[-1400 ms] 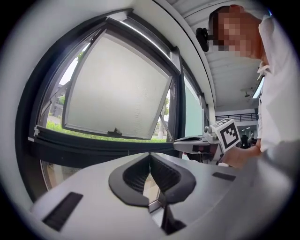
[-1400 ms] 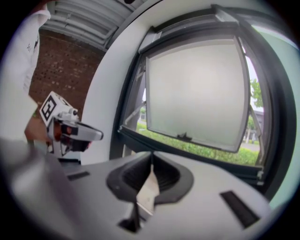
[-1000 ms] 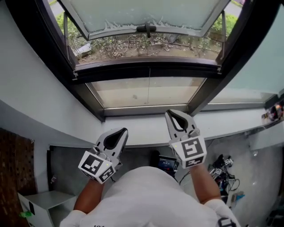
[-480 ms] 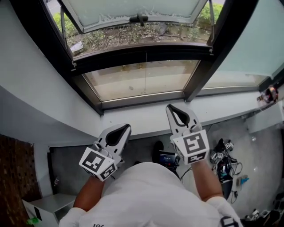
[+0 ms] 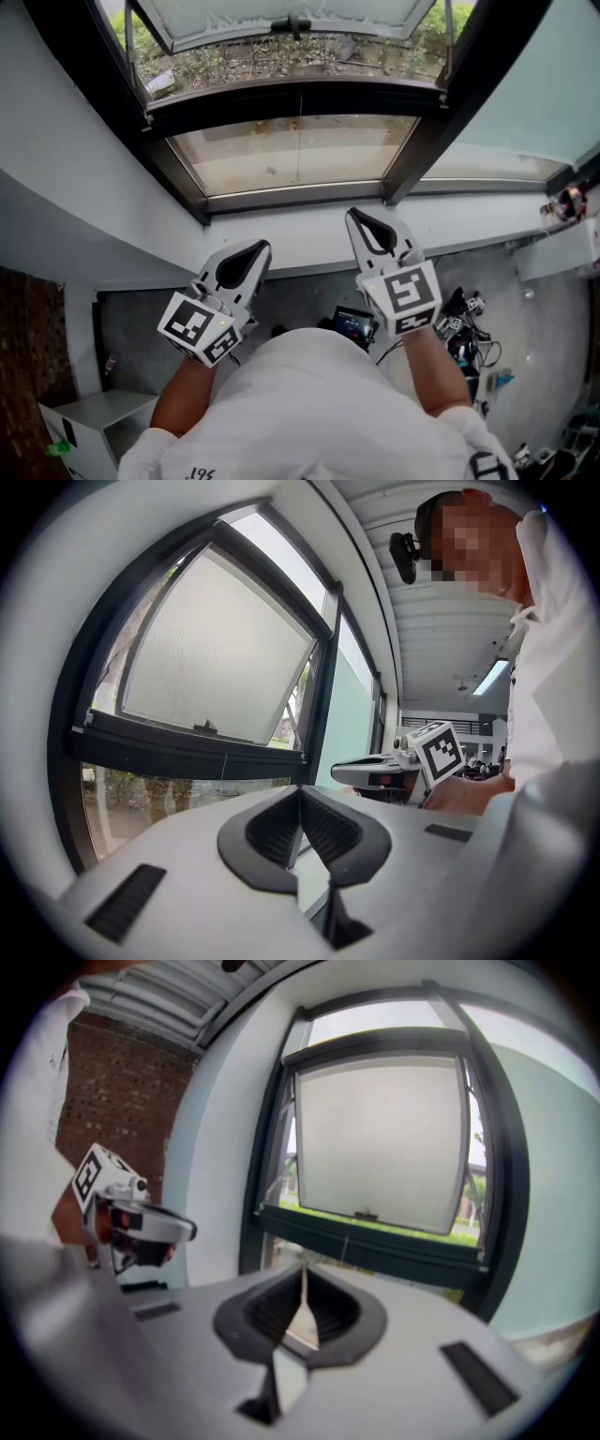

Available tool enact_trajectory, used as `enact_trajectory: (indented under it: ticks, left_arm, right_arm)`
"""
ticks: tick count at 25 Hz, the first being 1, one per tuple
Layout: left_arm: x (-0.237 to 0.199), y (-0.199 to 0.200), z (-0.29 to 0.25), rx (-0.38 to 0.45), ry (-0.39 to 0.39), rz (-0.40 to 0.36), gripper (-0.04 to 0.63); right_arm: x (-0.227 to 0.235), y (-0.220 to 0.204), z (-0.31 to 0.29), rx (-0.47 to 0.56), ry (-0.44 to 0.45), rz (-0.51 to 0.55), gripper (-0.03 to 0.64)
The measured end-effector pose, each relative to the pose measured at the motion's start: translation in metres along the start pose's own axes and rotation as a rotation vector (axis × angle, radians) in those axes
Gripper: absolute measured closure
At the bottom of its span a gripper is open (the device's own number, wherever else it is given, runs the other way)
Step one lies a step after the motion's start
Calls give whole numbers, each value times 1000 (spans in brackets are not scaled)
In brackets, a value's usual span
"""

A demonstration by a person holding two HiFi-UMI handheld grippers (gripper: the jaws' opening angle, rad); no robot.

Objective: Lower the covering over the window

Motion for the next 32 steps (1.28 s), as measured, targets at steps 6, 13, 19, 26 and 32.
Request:
enact_trajectory:
  ticks: [6, 13, 19, 26, 32]
  left_arm:
    - [17, -6, -12, -9, 2, 1, 575]
    - [27, -8, -16, -14, -2, -9, 575]
    - [28, -8, -17, -20, -11, -9, 575]
    - [29, -7, -20, -20, -20, -13, 575]
    - [29, -8, -18, -24, -14, -11, 575]
  right_arm:
    - [13, -8, 10, -12, 15, -4, 588]
    - [19, -12, 19, -7, 12, -6, 588]
    - [17, -13, 21, -16, 5, 13, 594]
    - [18, -13, 22, -20, 3, 14, 594]
    - [16, -13, 21, -28, 7, 39, 595]
Point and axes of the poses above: the fingertips, and each gripper's own axes: z backward along the fingers, x to its right, y out of its top, the point moved 10 cm from there along z, backward along the fingers, and after that the axes turned 8 degrees about x, right-handed, at the moved point
